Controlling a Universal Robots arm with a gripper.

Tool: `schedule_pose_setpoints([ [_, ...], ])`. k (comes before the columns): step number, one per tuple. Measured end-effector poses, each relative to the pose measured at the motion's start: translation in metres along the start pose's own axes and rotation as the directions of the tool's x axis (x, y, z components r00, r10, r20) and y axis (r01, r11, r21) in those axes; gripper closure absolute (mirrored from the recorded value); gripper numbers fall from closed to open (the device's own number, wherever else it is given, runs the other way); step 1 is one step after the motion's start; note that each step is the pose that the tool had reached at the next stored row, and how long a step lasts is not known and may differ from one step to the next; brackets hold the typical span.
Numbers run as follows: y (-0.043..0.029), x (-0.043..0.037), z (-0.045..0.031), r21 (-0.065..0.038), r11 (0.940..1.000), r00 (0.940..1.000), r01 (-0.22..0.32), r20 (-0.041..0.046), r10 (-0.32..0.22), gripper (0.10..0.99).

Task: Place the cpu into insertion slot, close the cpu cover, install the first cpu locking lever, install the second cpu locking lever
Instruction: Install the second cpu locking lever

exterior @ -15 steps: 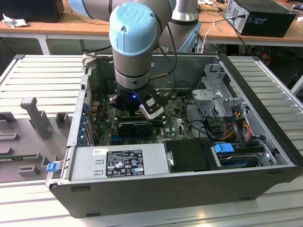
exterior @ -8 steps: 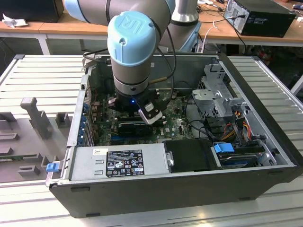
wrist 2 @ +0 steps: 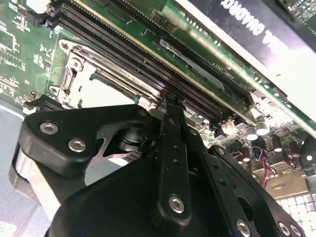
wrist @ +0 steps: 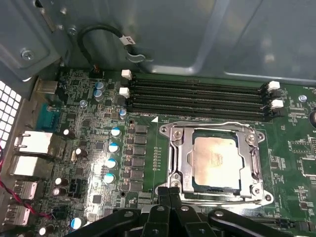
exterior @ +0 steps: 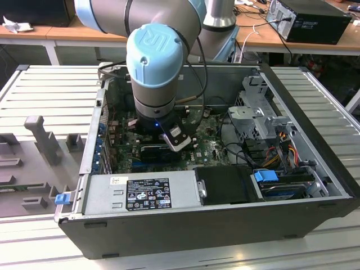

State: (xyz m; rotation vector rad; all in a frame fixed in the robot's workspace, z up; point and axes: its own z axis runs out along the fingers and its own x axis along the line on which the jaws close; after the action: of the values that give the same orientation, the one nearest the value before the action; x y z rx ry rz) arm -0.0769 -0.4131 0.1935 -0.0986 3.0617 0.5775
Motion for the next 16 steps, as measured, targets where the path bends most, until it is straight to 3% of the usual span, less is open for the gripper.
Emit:
schedule_pose_setpoints([
  [4, 0.0013, 0.0035, 0.0028, -0.007, 1.0000, 1.0000, 0.000, 0.0004, 0.000, 0.980],
  [10, 0.0013, 0.0074, 0.0038, -0.007, 1.0000, 1.0000, 0.000, 0.0003, 0.000, 0.980],
  [16, 0.0056, 0.0071, -0.0046, -0.007, 1.0000, 1.0000, 0.000, 0.0005, 0.000, 0.980],
])
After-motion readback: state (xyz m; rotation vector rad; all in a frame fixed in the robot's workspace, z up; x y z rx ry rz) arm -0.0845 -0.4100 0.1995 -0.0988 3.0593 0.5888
